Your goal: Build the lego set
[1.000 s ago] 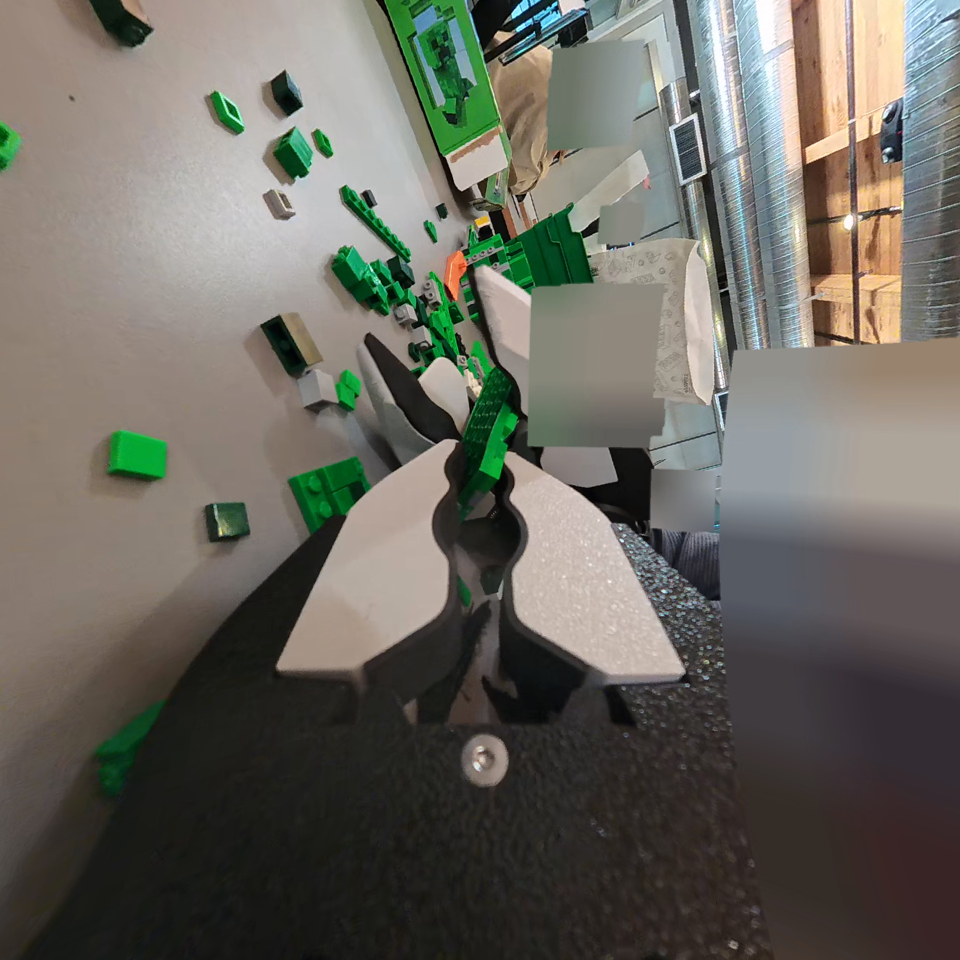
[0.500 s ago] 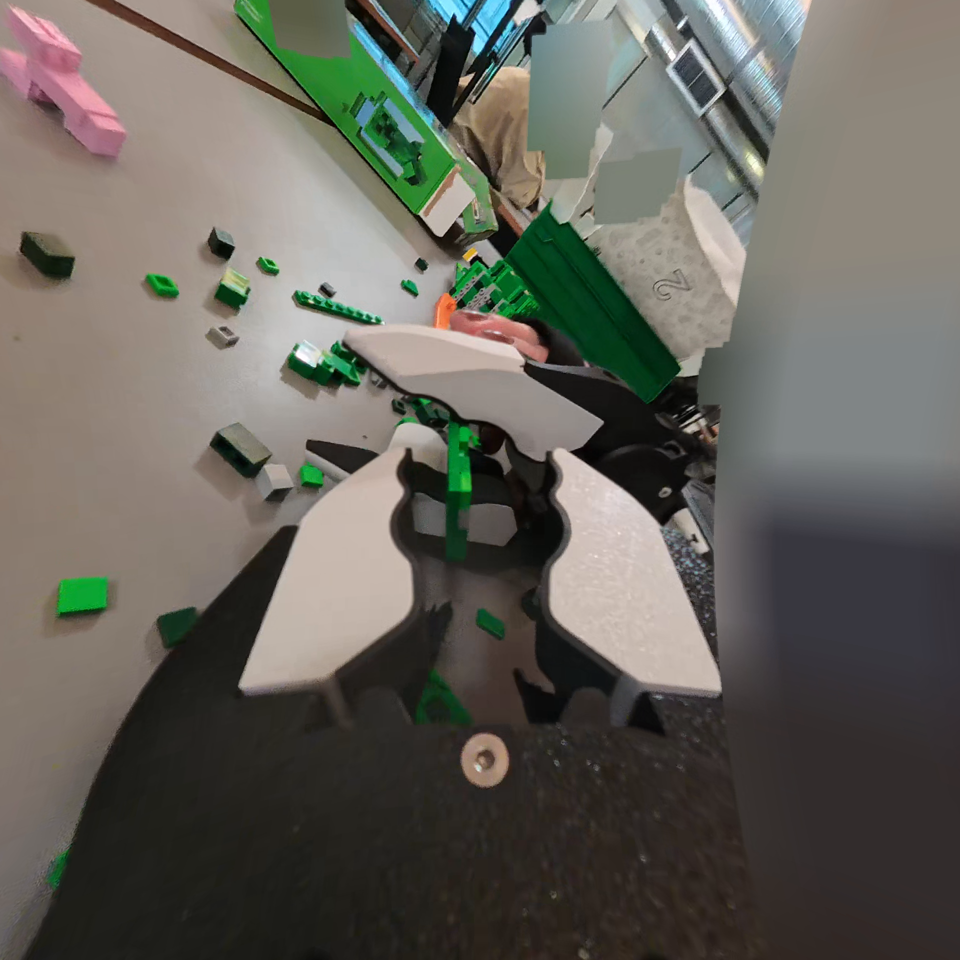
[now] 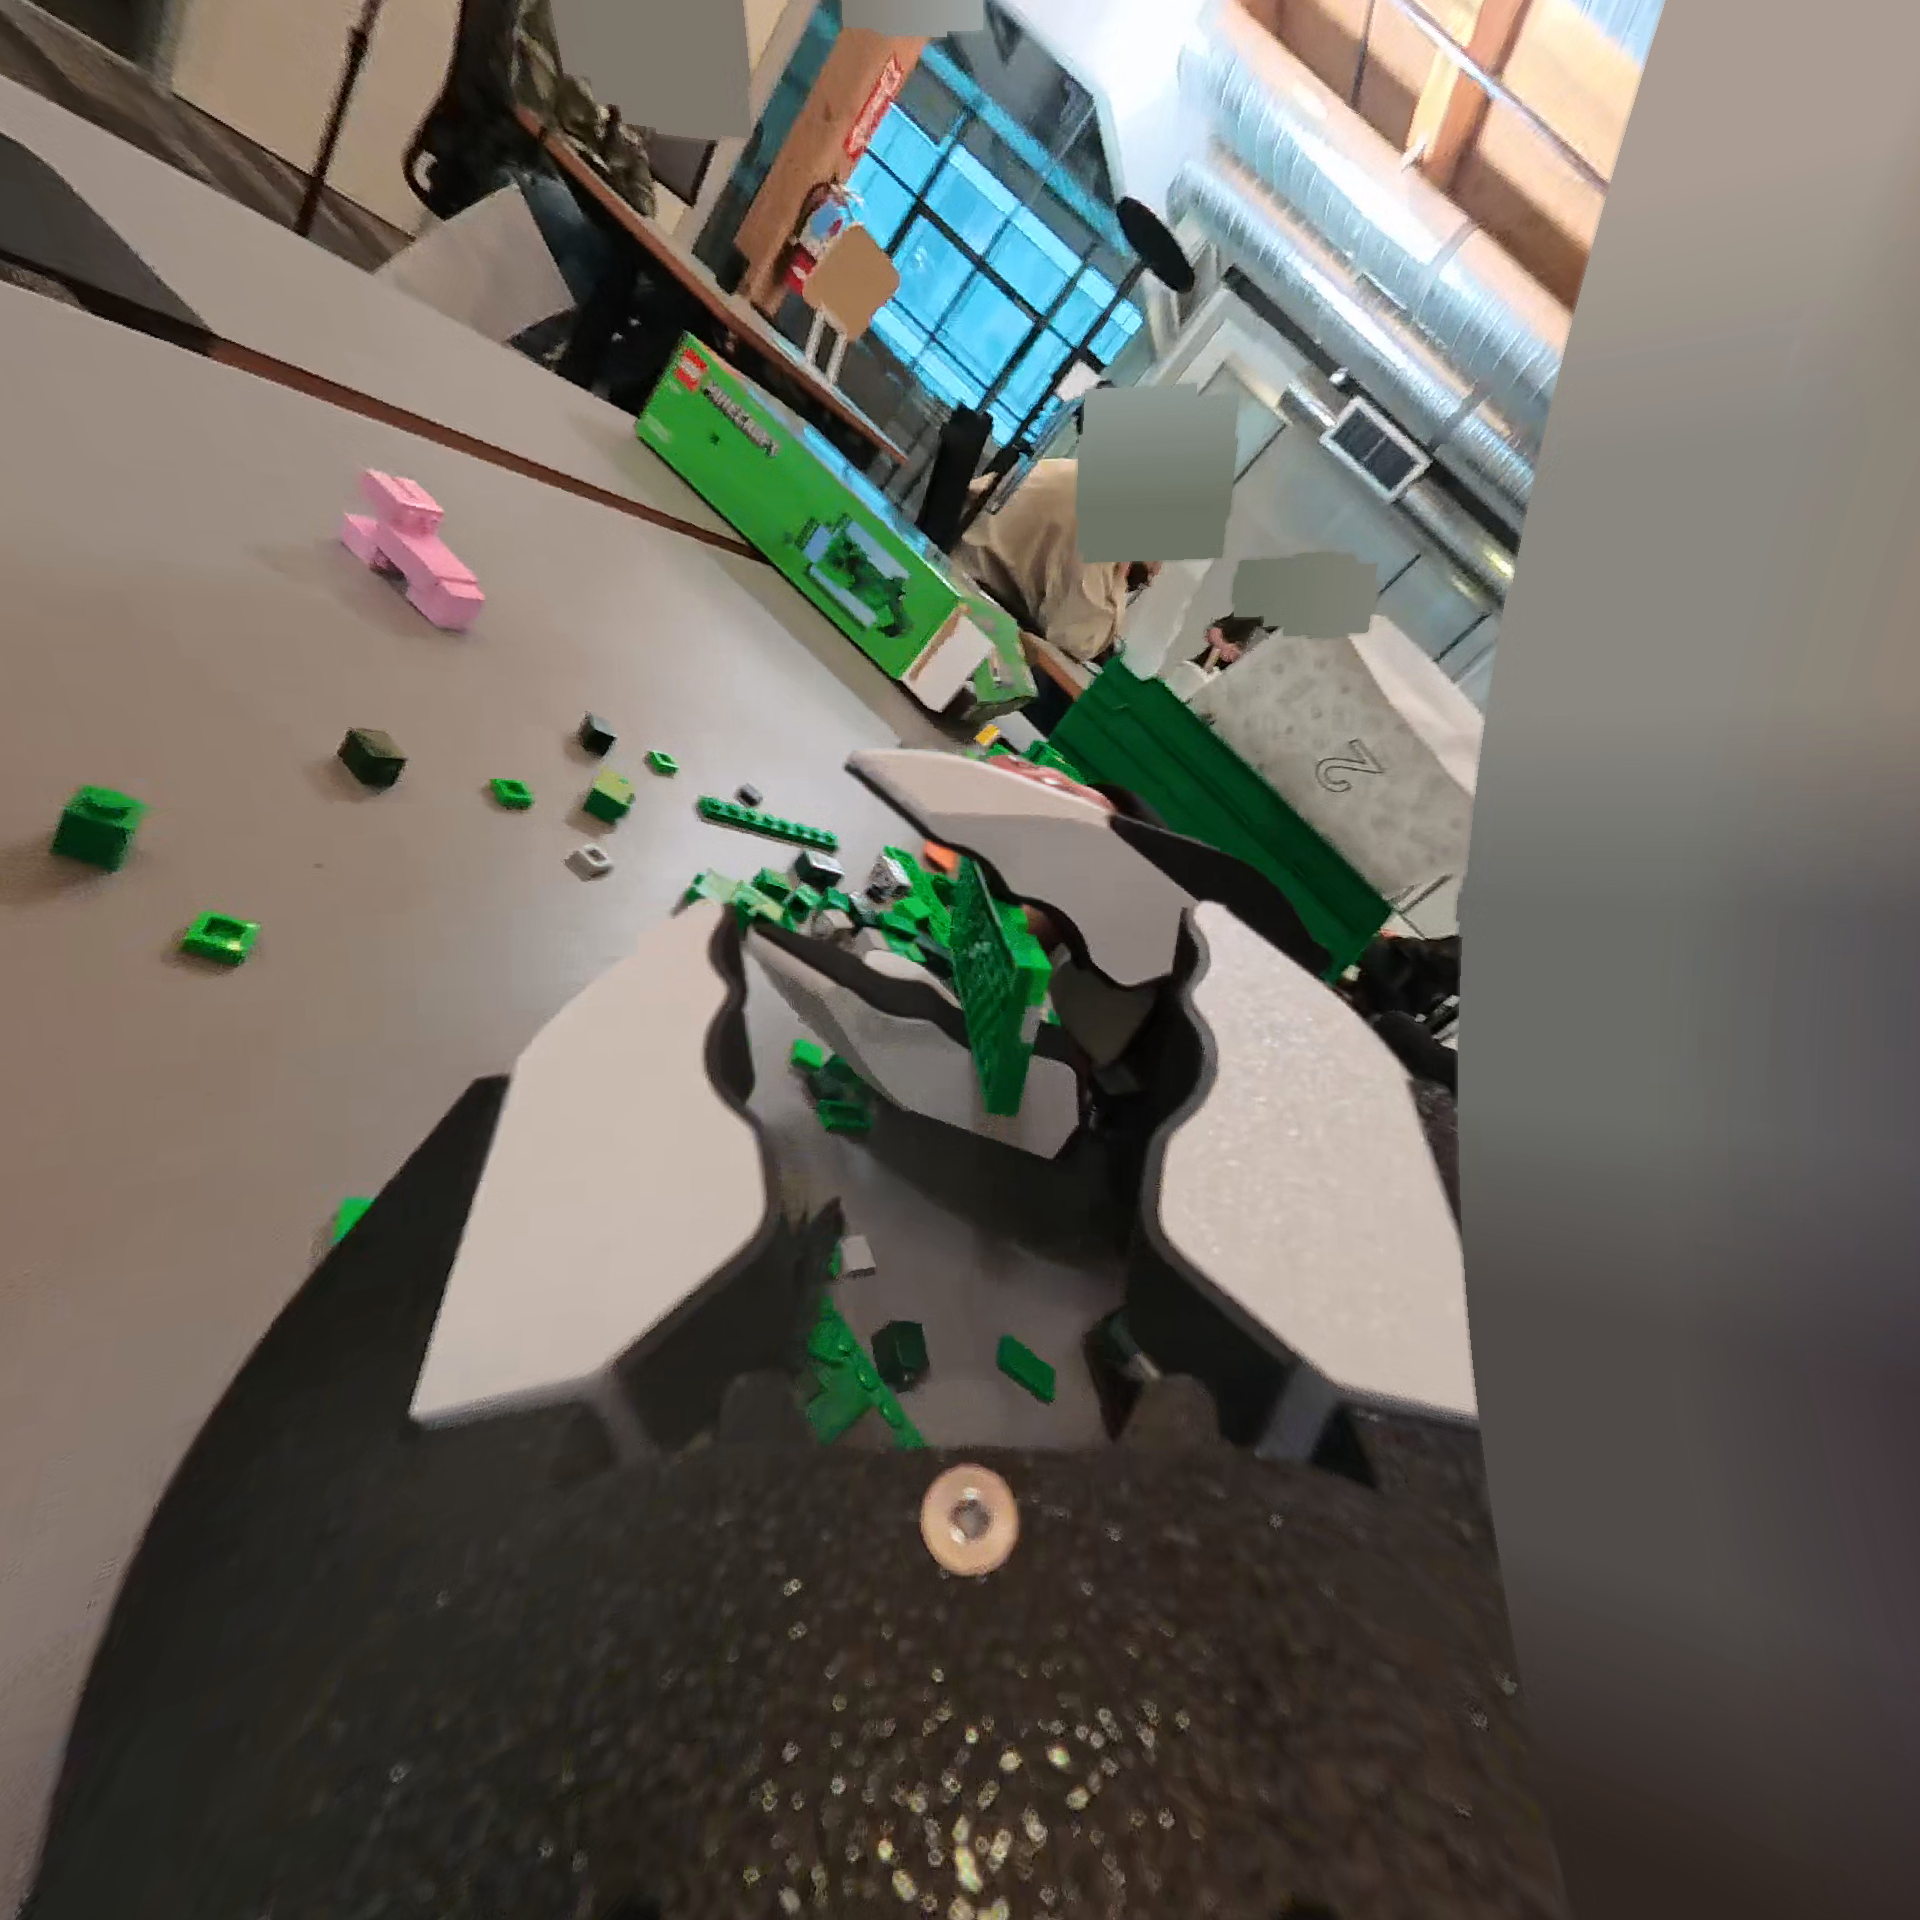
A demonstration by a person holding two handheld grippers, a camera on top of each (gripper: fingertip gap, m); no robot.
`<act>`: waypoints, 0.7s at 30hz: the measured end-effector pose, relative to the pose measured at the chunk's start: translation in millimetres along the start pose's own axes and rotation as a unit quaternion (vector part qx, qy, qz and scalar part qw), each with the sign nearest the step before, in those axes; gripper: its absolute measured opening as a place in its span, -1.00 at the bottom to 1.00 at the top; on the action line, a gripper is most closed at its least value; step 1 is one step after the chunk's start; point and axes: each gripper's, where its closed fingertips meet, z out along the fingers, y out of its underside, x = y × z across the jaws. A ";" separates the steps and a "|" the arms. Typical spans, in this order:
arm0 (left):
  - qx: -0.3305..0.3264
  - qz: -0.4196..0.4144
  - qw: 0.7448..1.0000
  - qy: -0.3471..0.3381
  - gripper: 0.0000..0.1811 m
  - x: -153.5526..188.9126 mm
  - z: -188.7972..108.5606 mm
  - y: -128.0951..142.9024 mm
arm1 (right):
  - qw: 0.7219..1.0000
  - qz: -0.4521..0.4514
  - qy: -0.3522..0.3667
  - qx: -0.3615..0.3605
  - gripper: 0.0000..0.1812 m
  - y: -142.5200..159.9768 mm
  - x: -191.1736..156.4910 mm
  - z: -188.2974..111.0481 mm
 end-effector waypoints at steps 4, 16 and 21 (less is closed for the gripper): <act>-0.033 0.000 0.999 0.026 -0.33 6.8 4.1 9.8 | 0.999 0.047 0.004 -0.005 -0.58 7.1 6.6 0.2; -0.088 0.065 0.993 0.040 -0.52 22.6 17.5 29.3 | 0.996 0.048 -0.021 0.067 -0.59 -24.2 -4.1 -6.4; -0.098 0.059 0.992 0.045 -0.66 25.0 19.2 33.5 | 0.995 0.067 -0.038 0.070 -0.59 -24.1 -8.2 -6.0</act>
